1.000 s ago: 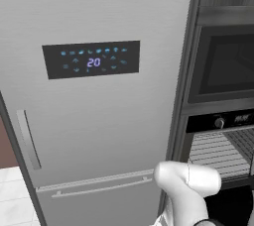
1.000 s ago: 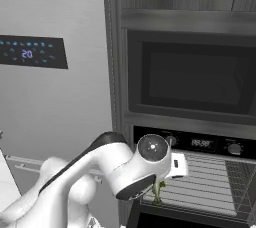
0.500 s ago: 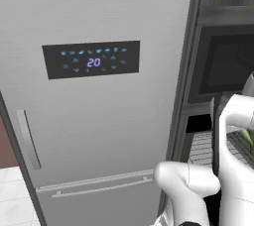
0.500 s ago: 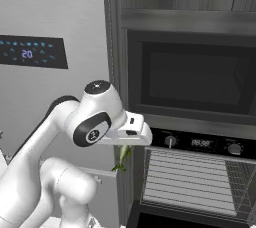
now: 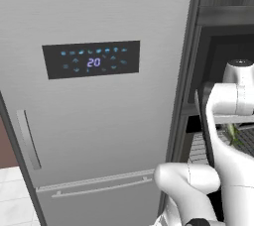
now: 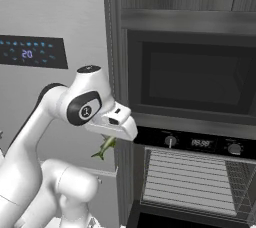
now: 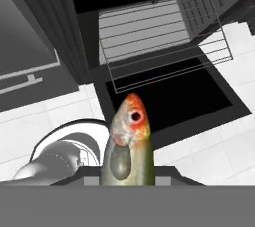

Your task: Take the fish from the oven and place it on the plate on the counter.

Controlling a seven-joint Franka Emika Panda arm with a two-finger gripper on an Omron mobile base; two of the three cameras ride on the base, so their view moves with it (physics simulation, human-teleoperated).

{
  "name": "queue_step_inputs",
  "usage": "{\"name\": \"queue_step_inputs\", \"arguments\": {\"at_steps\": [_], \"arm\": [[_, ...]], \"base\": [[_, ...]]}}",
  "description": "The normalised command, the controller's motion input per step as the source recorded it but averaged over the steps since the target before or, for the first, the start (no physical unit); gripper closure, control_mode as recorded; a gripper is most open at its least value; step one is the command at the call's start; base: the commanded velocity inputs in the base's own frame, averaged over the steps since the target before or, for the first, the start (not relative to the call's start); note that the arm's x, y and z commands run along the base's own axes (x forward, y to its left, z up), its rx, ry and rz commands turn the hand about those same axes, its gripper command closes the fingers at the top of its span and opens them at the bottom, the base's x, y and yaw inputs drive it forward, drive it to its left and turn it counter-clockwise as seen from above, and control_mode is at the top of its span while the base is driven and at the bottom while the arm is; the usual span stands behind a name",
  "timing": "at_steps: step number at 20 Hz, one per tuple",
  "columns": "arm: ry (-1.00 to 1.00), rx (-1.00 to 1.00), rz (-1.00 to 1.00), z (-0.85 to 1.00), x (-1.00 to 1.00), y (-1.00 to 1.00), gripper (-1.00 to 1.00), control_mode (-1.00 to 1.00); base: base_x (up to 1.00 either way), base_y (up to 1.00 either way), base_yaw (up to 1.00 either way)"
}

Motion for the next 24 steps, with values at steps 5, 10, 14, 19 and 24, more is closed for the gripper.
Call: {"name": "queue_step_inputs", "arguments": {"at_steps": [5, 10, 14, 19, 24], "arm": [[-0.05, 0.07, -0.11, 0.04, -0.01, 0.3, 1.0, -1.0], [0.0, 0.02, -0.13, -0.11, -0.01, 0.51, 1.0, -1.0], [0.04, 0.0, -0.02, -0.15, 0.01, 0.41, 1.0, -1.0], [0.0, 0.0, 0.0, 0.0, 0.0, 0.05, 1.0, -1.0], [0.0, 0.0, 0.0, 0.0, 0.0, 0.13, 1.0, -1.0]], "base": [[0.0, 0.0, 0.0], [0.0, 0.0, 0.0], [0.0, 0.0, 0.0], [0.0, 0.0, 0.0], [0.0, 0.0, 0.0]]}}
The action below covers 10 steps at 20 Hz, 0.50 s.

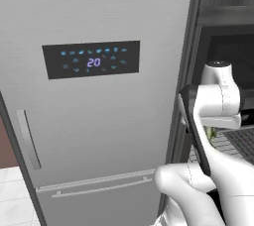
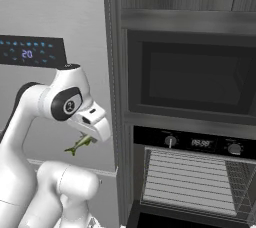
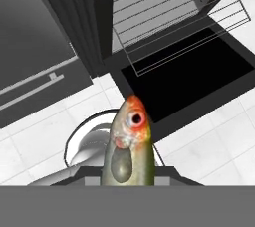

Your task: Take the fish from the oven and place it on the plate on the counter.

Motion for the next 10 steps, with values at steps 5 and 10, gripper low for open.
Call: {"name": "queue_step_inputs", "arguments": {"at_steps": [5, 10], "arm": [[0.0, 0.0, -0.06, -0.02, -0.26, 0.14, 1.0, -1.0], [0.0, 0.01, -0.1, -0.07, -0.31, 0.0, 1.0, 1.0]], "base": [[0.0, 0.0, 0.0], [-0.25, 0.0, -0.07]]}}
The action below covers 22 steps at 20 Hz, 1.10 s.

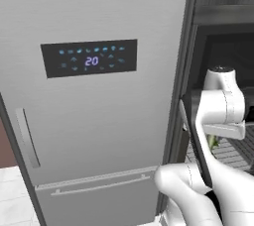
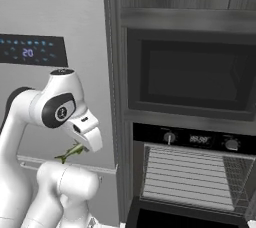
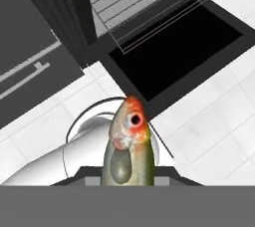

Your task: Take the fish from the oven and place it on the plate on the counter.

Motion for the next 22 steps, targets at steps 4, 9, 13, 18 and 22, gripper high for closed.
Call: {"name": "queue_step_inputs", "arguments": {"at_steps": [4, 9, 13, 18, 22], "arm": [[0.0, 0.0, 0.0, 0.0, 0.0, 0.0, 1.0, 1.0], [0.0, 0.0, 0.0, 0.0, 0.0, 0.0, 1.0, 1.0], [0.0, 0.0, 0.0, 0.0, 0.0, 0.0, 1.0, 1.0], [0.0, 0.0, 0.0, 0.0, 0.0, 0.0, 1.0, 1.0], [0.0, 0.0, 0.0, 0.0, 0.0, 0.0, 1.0, 1.0]], "base": [[-0.79, -0.15, -0.19], [-0.72, -0.32, -0.26], [-0.42, -0.26, -0.32], [-0.13, -0.23, -0.74], [0.0, -0.02, -0.9]]}}
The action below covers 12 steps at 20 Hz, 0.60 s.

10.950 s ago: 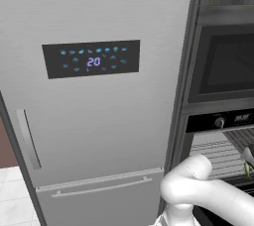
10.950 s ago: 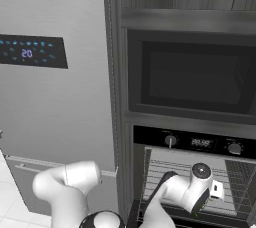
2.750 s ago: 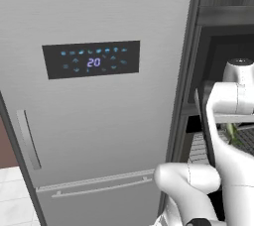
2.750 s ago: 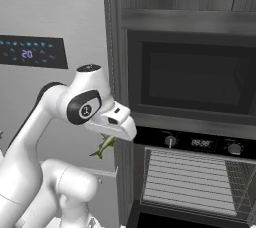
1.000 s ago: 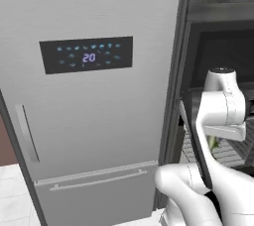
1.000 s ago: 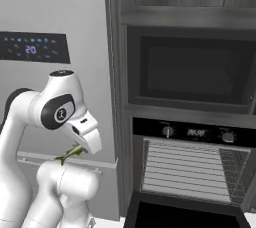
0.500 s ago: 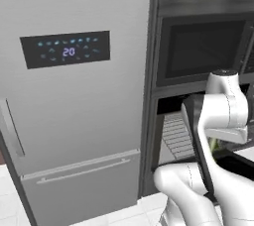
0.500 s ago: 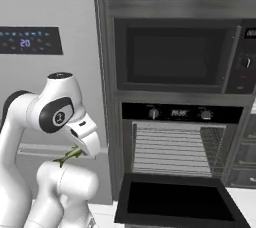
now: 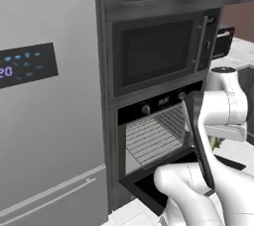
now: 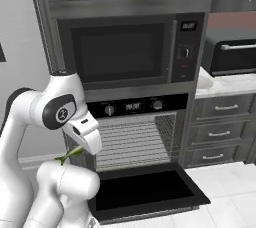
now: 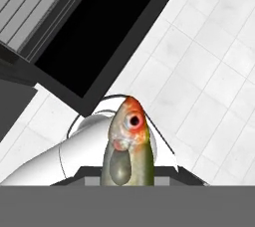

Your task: Take the fish from the oven and place it on the plate on the counter.

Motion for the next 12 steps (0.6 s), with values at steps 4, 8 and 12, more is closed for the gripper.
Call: {"name": "queue_step_inputs", "arguments": {"at_steps": [4, 8, 12], "arm": [[0.0, 0.0, 0.0, 0.0, 0.0, 0.0, 1.0, 1.0], [0.0, 0.0, 0.0, 0.0, 0.0, 0.0, 1.0, 1.0], [0.0, 0.0, 0.0, 0.0, 0.0, 0.0, 1.0, 1.0]], "base": [[0.03, -0.83, -0.55], [0.15, -0.94, -0.24], [1.0, -0.75, -0.18]]}}
